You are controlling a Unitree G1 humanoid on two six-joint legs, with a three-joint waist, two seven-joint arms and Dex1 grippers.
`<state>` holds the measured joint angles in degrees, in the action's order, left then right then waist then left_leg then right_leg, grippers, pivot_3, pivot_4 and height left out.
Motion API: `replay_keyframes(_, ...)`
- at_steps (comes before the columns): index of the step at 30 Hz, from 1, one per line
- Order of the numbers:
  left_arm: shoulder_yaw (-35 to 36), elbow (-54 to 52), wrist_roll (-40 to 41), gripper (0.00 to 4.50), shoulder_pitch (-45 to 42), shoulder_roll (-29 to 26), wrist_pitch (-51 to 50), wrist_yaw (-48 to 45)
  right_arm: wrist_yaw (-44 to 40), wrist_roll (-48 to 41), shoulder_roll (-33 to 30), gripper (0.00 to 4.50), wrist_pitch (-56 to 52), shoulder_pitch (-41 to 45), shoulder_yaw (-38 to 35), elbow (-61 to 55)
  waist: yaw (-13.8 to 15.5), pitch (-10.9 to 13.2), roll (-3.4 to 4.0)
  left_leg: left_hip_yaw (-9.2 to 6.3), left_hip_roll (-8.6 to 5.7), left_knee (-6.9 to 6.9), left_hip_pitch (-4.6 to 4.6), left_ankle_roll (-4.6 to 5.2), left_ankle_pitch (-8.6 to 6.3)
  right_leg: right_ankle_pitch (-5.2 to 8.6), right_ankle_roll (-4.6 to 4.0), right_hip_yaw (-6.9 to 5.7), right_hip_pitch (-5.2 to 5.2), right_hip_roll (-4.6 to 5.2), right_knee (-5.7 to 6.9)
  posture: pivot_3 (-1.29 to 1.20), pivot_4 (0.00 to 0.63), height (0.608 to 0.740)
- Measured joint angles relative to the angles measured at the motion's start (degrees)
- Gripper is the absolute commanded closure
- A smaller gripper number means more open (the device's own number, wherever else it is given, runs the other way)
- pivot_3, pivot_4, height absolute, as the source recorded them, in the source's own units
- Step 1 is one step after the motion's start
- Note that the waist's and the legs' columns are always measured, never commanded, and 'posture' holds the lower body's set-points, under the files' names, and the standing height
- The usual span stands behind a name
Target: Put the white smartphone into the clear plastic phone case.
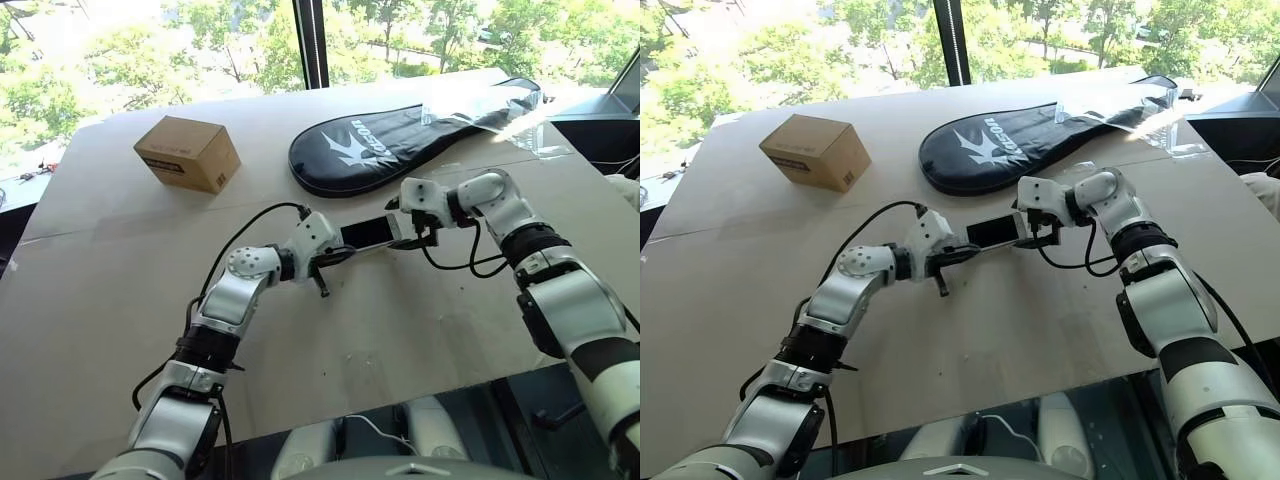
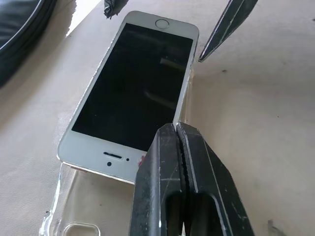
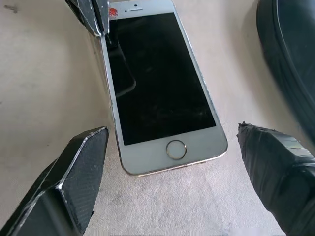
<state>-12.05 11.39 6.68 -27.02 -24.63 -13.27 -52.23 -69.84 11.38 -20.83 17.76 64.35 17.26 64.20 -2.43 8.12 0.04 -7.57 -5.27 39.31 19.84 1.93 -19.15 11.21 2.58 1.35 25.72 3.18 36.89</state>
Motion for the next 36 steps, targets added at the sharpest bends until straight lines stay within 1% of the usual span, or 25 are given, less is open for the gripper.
replay_keyframes(6,-1.28,-0.17,-0.29,4.50,0.35,-0.76,-0.18,-0.66,-0.49,-0.41,0.10,0.06,-0.10,-1.19,-0.25,-0.11,-0.02,-0.03,0.06,0.01,0.00,0.00,0.00,0.00,0.00,0.00,0.00,0.02,0.00,0.00,0.00,0.00,0.150,0.740)
replay_keyframes(11,-1.52,-0.02,-0.39,4.50,0.21,-0.76,-0.24,-0.68,2.85,1.18,0.79,0.06,0.90,-0.58,-0.18,2.20,-0.05,-0.09,0.12,0.02,0.00,0.00,-0.03,0.00,0.00,0.00,0.00,0.03,-0.01,-0.01,0.02,0.00,0.150,0.740)
replay_keyframes(16,-1.55,-0.52,-0.44,4.50,0.43,-0.93,-0.47,-0.48,3.12,1.43,1.18,0.06,0.62,0.59,-0.27,4.03,-0.11,-0.11,0.14,0.03,0.00,0.00,-0.04,0.00,0.00,0.00,0.00,0.06,-0.01,-0.01,0.04,0.00,0.150,0.740)
replay_keyframes(26,-1.46,-1.16,-0.43,4.50,1.35,-1.94,0.12,-0.07,2.37,0.60,1.25,0.06,0.86,0.56,-0.56,4.14,-0.63,-0.10,0.14,0.03,0.02,-0.02,-0.04,0.00,0.00,0.00,0.00,0.07,0.01,-0.03,0.04,0.00,0.150,0.740)
replay_keyframes(32,-1.33,1.20,0.54,4.50,-0.69,-2.17,0.07,-1.93,1.27,-1.87,0.99,0.06,-0.01,-1.15,-3.16,2.10,-0.90,-0.10,0.14,0.03,0.01,-0.01,-0.04,0.00,0.00,0.00,0.00,0.07,0.00,-0.02,0.05,0.00,0.150,0.740)
replay_keyframes(35,-0.62,1.88,2.48,4.50,-1.82,-2.14,-2.40,-3.58,1.46,-2.77,0.38,0.06,-0.44,-1.98,-4.30,0.16,-0.91,-0.10,0.14,0.02,0.01,-0.01,-0.02,0.00,0.00,0.00,0.00,0.07,0.01,-0.02,0.05,0.00,0.150,0.740)
replay_keyframes(36,-0.34,1.85,2.92,4.25,-2.02,-2.32,-3.10,-4.52,1.54,-2.92,-0.10,0.01,-0.56,-2.41,-4.40,-0.69,-0.91,-0.10,0.14,0.02,0.01,-0.02,0.00,0.00,0.00,0.00,0.00,0.06,0.03,-0.02,0.04,0.00,0.150,0.740)
